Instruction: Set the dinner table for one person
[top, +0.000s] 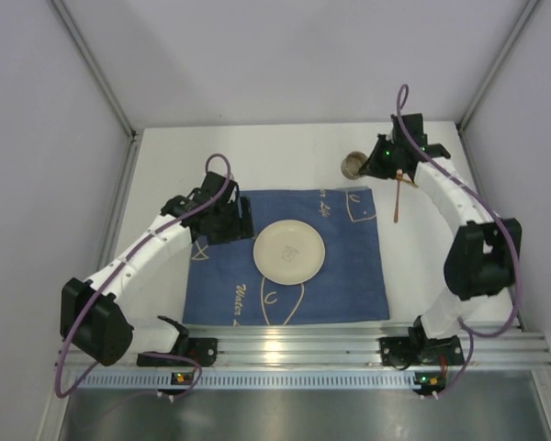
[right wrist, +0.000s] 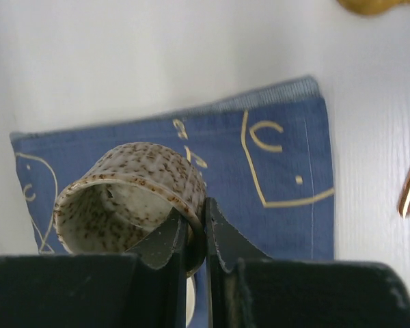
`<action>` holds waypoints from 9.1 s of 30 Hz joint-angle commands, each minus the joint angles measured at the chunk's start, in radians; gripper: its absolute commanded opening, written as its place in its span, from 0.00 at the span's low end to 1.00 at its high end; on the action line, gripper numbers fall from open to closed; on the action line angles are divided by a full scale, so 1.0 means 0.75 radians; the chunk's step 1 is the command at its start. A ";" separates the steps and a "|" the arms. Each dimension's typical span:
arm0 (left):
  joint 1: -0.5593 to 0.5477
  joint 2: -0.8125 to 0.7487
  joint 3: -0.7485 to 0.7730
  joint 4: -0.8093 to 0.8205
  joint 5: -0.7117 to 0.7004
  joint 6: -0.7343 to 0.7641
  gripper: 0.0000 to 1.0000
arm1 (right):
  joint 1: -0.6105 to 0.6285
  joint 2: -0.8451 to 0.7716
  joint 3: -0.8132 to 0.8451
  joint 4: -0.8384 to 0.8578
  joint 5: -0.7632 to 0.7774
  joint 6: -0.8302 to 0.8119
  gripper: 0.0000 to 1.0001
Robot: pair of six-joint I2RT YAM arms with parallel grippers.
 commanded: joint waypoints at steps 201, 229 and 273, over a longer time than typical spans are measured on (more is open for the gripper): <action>0.057 -0.776 -0.334 0.038 -0.379 -0.313 0.98 | 0.506 -0.438 -0.947 0.102 0.069 0.206 0.00; 0.057 -0.505 -0.275 0.320 -0.242 -0.166 0.98 | 0.439 -0.905 -0.579 -0.348 0.415 -0.110 0.95; 0.054 -0.633 -0.361 -0.057 -0.068 -0.340 0.98 | -0.238 0.834 0.503 -0.440 0.287 -0.211 0.00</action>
